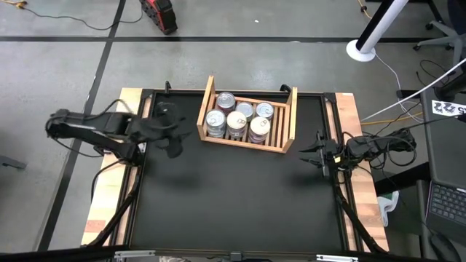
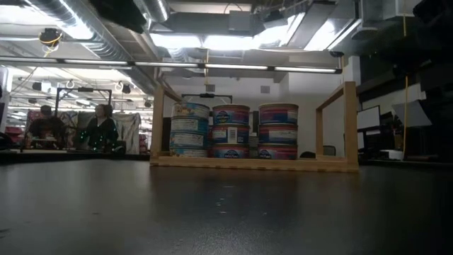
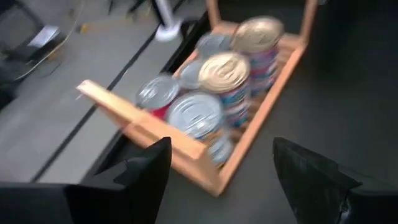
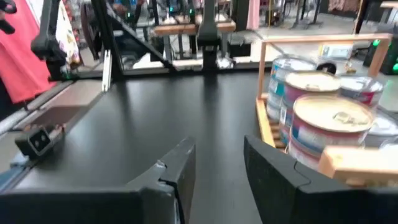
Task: Stack canned seafood by type on shelf
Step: Return to Home Position
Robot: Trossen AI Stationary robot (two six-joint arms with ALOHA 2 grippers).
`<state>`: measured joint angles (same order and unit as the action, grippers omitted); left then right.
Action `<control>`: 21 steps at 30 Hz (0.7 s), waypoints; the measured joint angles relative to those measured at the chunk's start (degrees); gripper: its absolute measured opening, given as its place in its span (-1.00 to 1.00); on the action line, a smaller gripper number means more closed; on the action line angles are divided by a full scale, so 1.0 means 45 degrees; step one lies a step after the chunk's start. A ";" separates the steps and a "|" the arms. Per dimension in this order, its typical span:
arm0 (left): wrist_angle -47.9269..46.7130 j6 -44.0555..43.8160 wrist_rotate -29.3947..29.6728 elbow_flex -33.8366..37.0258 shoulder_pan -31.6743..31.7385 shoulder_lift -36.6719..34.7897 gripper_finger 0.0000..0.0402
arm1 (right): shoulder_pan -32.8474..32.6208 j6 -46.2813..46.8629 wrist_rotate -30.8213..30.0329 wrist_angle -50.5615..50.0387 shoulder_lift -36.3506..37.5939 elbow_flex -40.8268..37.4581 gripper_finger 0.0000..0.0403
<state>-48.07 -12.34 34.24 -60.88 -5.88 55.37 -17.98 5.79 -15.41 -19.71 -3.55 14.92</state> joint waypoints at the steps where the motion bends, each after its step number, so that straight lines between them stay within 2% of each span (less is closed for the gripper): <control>1: 0.0725 -0.0089 -0.0011 0.0736 -0.0250 -0.0653 0.37 | 0.0000 -0.0005 0.0007 0.0002 0.0094 -0.0150 -0.33; 8: 0.5898 -0.0512 -0.0272 0.6043 -0.1623 -0.4599 0.37 | 0.0000 0.0082 -0.0003 0.1936 0.0457 -0.1851 -0.33; 12: 0.8164 0.0114 -0.0262 0.8239 -0.1975 -0.6142 0.37 | 0.0000 0.0069 0.0052 0.3255 0.0403 -0.2517 -0.33; 15: 0.9218 0.0537 -0.0257 0.9260 -0.2033 -0.7221 0.37 | 0.0000 -0.0029 0.0129 0.3311 0.0276 -0.2536 -0.33; 21: 0.9513 0.1644 -0.0218 1.0271 -0.2023 -0.9482 0.37 | 0.0000 -0.0043 0.0131 0.3191 0.0328 -0.2536 -0.33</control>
<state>-5.26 -4.94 33.26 -14.66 -14.98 12.70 -17.98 5.60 -14.82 -5.35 -2.07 3.51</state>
